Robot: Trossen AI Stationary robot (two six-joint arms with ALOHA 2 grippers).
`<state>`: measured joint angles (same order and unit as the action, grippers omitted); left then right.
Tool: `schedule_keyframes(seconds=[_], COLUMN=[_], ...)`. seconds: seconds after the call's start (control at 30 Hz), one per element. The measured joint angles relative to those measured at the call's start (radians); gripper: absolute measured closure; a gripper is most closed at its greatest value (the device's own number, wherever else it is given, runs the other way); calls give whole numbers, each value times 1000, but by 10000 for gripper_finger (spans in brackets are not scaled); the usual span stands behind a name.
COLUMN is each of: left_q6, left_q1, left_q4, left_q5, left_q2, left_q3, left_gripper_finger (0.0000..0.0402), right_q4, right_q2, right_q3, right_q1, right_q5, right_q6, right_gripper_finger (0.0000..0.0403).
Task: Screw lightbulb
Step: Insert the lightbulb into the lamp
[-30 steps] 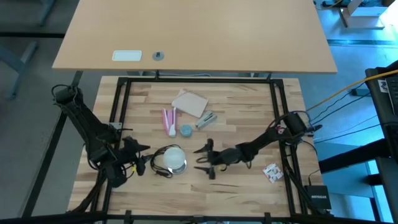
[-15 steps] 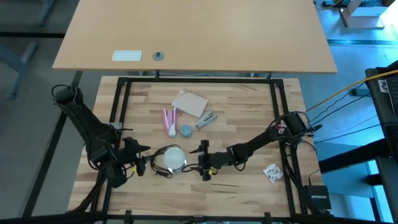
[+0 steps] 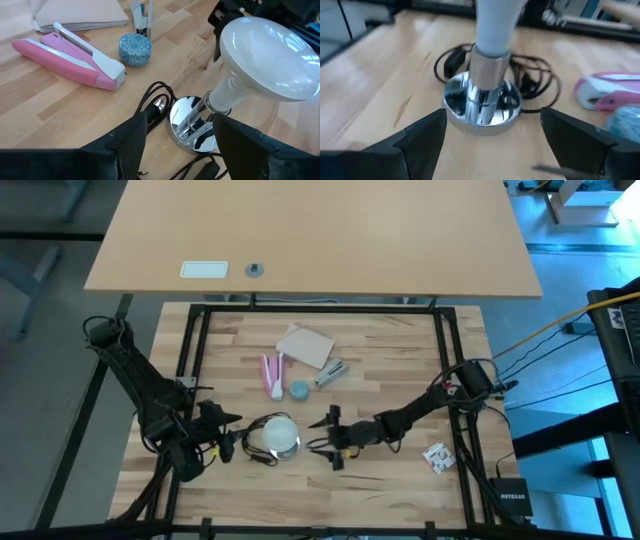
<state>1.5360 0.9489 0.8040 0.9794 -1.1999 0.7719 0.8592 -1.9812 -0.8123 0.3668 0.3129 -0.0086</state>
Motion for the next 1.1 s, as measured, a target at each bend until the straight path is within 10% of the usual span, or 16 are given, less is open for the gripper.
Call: schedule_keyframes(seconds=[0.33, 1.1], left_q6=[-19, 63], left_q1=[0, -1], left_q4=[0, -9], left_q5=[10, -16], left_q2=[0, -10], left_q3=[0, 0], left_gripper_finger=[180, 180], right_q4=[137, -308], right_q2=[-35, -126], right_q3=[64, -217], right_q1=[6, -15], right_q5=[271, 74], right_q6=[12, 48], right_gripper_finger=[75, 75])
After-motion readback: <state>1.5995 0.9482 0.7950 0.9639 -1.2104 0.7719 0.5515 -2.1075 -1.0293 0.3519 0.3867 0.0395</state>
